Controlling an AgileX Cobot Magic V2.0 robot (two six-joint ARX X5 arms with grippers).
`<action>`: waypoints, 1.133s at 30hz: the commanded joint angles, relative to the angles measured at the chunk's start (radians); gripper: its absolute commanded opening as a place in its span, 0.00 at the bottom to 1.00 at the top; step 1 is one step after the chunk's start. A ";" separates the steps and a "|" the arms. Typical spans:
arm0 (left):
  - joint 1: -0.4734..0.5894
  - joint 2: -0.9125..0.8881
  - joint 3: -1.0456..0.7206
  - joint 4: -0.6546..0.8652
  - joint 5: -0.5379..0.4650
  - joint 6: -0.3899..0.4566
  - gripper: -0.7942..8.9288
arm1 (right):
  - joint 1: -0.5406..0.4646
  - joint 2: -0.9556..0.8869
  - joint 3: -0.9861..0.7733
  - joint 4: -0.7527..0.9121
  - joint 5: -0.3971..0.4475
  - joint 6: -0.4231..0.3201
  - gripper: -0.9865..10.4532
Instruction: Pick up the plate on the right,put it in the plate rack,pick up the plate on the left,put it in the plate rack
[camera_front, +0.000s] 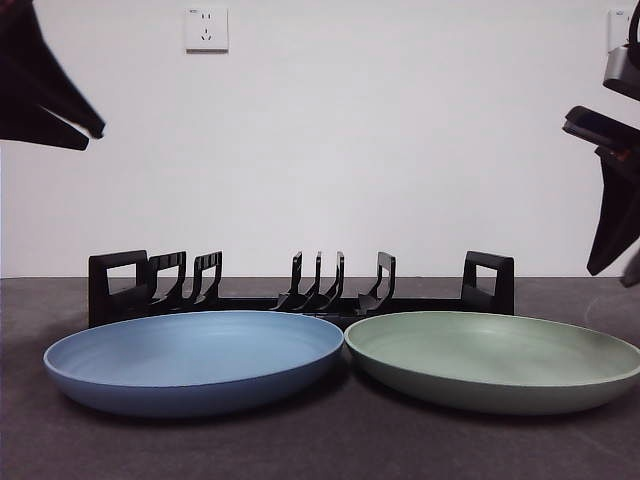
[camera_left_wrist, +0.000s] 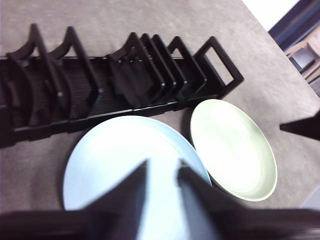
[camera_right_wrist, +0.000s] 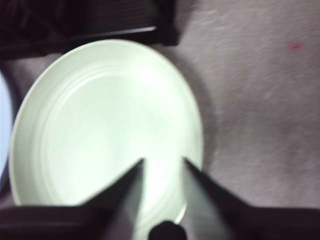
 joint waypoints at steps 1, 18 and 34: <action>-0.014 0.000 0.006 0.009 0.006 0.018 0.35 | -0.024 0.015 0.003 0.002 0.000 -0.033 0.28; -0.233 0.026 0.051 0.031 -0.154 0.084 0.35 | -0.055 0.247 0.003 0.070 -0.079 -0.053 0.28; -0.369 0.027 0.079 0.000 -0.224 0.225 0.35 | -0.055 0.195 0.004 0.061 -0.045 -0.003 0.07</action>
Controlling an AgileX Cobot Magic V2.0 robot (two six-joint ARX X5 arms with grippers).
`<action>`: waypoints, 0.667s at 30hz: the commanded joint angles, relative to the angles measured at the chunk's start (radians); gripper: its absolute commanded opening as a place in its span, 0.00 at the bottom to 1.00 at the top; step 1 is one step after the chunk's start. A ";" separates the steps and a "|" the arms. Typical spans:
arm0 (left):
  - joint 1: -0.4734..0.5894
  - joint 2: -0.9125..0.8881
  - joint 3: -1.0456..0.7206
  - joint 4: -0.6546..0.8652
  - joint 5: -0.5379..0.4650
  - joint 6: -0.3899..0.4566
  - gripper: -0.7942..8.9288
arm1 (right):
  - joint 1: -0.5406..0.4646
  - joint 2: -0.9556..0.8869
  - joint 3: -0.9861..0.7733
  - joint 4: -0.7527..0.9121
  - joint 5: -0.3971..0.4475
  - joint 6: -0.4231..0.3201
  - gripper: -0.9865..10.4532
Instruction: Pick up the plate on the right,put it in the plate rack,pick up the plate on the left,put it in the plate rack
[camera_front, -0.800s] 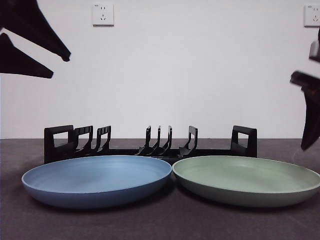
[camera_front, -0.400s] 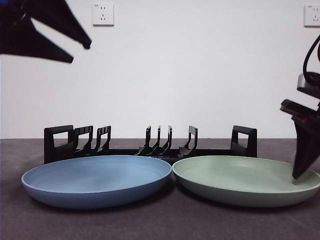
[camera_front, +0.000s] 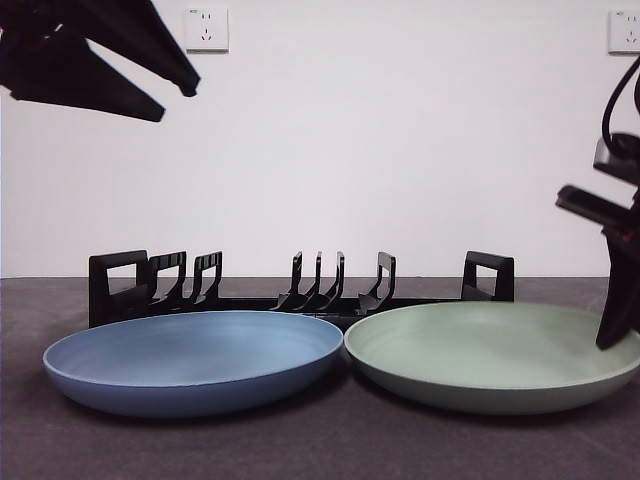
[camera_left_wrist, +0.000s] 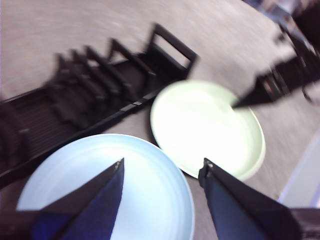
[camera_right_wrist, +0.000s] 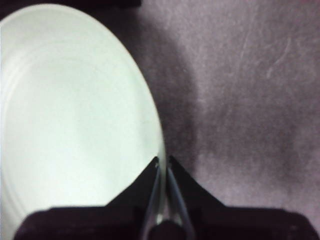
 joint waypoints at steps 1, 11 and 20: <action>-0.047 0.002 0.002 0.002 -0.016 0.082 0.35 | 0.000 -0.048 -0.002 -0.010 0.017 0.017 0.07; -0.336 0.077 0.097 -0.048 -0.218 0.380 0.35 | 0.002 -0.186 0.101 -0.207 0.007 0.071 0.07; -0.565 0.333 0.274 -0.153 -0.399 0.693 0.35 | 0.003 -0.186 0.221 -0.347 -0.101 0.039 0.07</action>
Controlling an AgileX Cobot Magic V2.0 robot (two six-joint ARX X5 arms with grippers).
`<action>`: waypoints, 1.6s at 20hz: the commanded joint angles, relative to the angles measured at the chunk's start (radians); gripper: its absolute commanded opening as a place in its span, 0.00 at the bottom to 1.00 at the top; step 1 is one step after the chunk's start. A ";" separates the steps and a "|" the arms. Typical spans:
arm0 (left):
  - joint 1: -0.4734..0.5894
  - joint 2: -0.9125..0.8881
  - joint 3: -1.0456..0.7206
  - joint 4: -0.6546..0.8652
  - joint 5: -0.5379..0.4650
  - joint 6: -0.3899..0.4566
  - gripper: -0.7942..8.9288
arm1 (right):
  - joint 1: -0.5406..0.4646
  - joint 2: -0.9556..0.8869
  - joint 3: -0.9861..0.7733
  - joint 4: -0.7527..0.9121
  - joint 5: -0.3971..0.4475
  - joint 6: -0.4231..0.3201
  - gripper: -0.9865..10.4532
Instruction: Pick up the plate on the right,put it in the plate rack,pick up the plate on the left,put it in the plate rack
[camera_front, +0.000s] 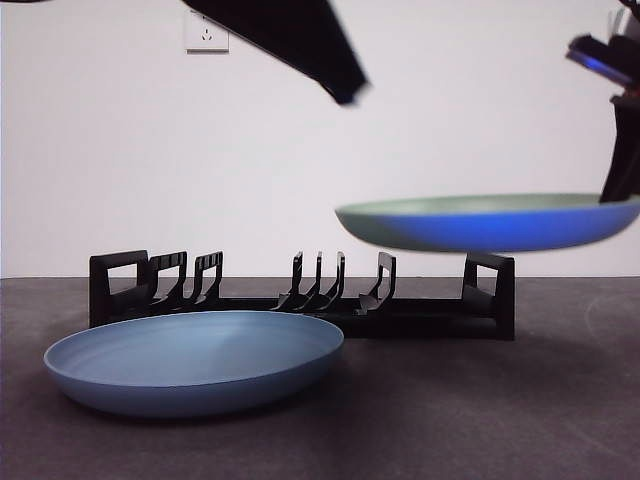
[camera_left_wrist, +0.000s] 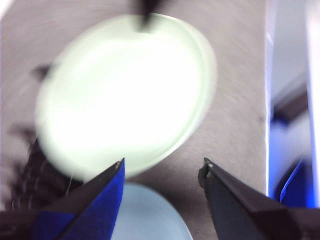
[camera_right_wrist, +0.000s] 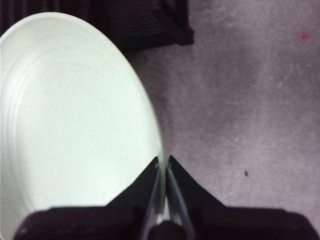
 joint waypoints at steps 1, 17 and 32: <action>-0.039 0.086 0.044 -0.019 -0.031 0.112 0.35 | 0.003 -0.001 0.014 -0.012 -0.029 -0.012 0.07; -0.066 0.261 0.091 0.051 -0.054 0.145 0.33 | 0.002 -0.002 0.016 -0.055 -0.119 -0.043 0.07; -0.107 0.267 0.091 -0.020 -0.129 0.138 0.07 | 0.000 -0.064 0.045 -0.042 -0.114 -0.076 0.37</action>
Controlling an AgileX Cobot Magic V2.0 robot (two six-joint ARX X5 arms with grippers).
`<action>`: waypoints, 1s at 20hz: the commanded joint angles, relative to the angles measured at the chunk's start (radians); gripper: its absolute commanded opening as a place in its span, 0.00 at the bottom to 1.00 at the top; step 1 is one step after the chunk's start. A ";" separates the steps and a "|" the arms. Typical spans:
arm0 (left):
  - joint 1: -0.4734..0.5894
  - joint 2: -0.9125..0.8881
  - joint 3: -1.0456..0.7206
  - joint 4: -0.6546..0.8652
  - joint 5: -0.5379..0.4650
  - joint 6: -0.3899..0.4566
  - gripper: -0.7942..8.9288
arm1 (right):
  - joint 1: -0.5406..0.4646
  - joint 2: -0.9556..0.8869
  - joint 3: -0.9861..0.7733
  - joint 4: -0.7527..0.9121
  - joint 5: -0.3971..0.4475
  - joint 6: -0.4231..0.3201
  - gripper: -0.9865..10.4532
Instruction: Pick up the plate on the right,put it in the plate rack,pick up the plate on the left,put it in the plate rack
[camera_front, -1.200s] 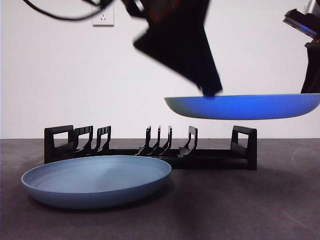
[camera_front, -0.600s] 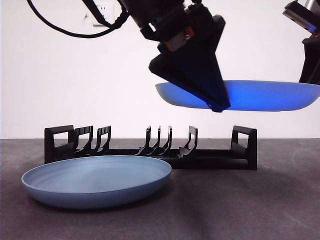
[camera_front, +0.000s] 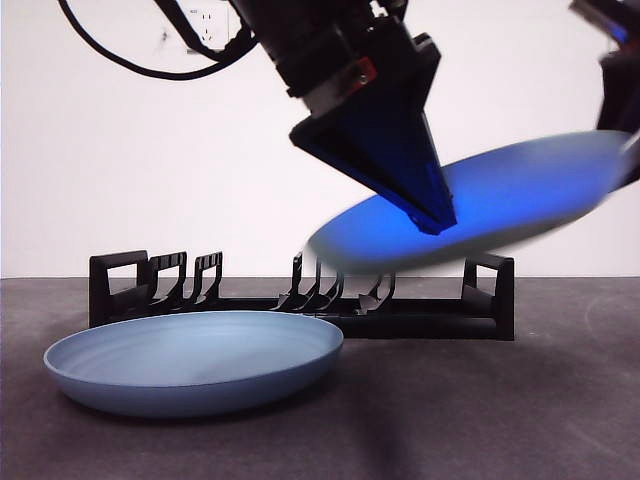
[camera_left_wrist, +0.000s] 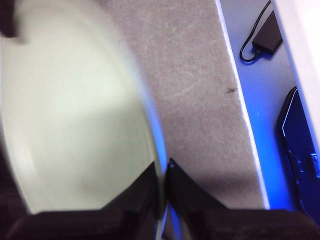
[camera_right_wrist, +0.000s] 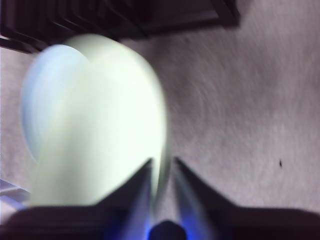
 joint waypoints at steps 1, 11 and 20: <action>-0.021 -0.003 -0.002 0.003 -0.096 -0.033 0.07 | -0.004 -0.041 0.025 0.047 -0.003 -0.017 0.37; 0.183 -0.226 0.001 0.056 -0.061 -0.479 0.07 | -0.004 -0.321 0.025 0.401 0.233 0.076 0.36; 0.633 -0.255 0.001 0.237 0.517 -0.697 0.07 | -0.003 -0.325 0.025 0.394 0.237 0.077 0.36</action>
